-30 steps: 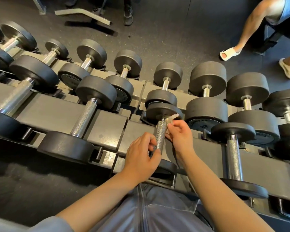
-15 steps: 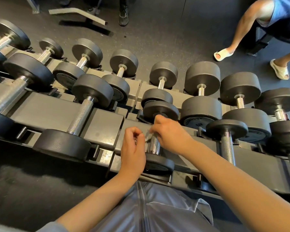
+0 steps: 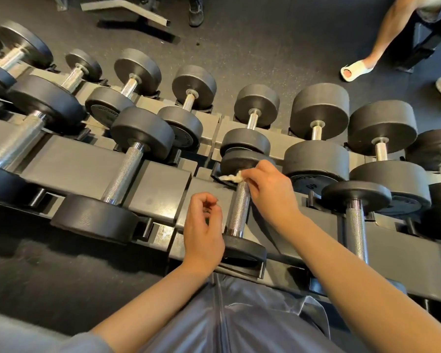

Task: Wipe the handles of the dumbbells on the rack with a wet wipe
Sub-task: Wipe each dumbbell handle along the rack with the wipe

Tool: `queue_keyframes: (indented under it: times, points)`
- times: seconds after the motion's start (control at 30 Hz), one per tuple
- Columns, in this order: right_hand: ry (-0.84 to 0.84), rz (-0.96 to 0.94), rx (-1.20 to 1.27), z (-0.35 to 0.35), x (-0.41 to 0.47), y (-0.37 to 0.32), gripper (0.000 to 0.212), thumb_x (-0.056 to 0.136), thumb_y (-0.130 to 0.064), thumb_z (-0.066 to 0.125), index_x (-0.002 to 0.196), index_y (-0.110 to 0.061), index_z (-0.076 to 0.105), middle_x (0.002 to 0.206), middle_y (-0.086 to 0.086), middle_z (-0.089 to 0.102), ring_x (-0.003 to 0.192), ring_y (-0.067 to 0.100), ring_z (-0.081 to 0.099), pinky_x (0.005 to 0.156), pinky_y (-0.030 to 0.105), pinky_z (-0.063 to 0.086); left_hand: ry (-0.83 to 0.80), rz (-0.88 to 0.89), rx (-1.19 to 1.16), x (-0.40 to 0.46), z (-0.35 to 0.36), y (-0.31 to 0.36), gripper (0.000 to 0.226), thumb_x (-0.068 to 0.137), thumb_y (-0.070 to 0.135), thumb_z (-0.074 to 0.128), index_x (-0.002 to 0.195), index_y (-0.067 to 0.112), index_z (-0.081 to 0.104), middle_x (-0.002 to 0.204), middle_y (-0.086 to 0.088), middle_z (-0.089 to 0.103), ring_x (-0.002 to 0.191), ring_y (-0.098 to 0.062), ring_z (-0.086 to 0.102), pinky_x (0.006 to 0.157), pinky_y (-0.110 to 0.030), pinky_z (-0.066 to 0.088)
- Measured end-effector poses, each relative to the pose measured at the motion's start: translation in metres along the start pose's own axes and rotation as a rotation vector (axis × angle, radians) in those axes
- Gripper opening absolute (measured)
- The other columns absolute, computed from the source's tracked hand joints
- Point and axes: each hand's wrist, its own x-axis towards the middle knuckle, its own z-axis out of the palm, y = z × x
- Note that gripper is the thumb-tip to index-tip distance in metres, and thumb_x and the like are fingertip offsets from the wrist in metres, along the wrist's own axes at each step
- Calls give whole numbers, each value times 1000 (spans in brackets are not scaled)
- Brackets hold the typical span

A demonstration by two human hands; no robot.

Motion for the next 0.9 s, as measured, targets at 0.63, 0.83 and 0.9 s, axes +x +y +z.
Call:
queue_keyframes:
  times: [0.63,0.83,0.9]
  points:
    - [-809,-138,330,-30,-16,-28,24,95,-18,54,114,-22,68,113,-7,61,100,6,53,90,17,38,131,-61,-52,12,-6,-17,25,76,32,44,90,51,54,101,-9,55,95,-28,53,81,-50,44]
    - [-749,130,604,-30,-52,6,15,92,-14,58,92,-25,69,88,-19,62,85,-3,58,82,19,47,71,56,-10,5,1,-13,18,82,26,43,99,29,50,96,-3,55,90,-25,55,83,-40,47]
    - [-754,249,705,-26,-56,11,18,93,-12,58,87,-27,66,85,-23,64,86,-11,58,80,12,46,52,59,6,6,1,-13,19,82,26,42,99,27,50,96,-4,55,90,-24,55,83,-36,46]
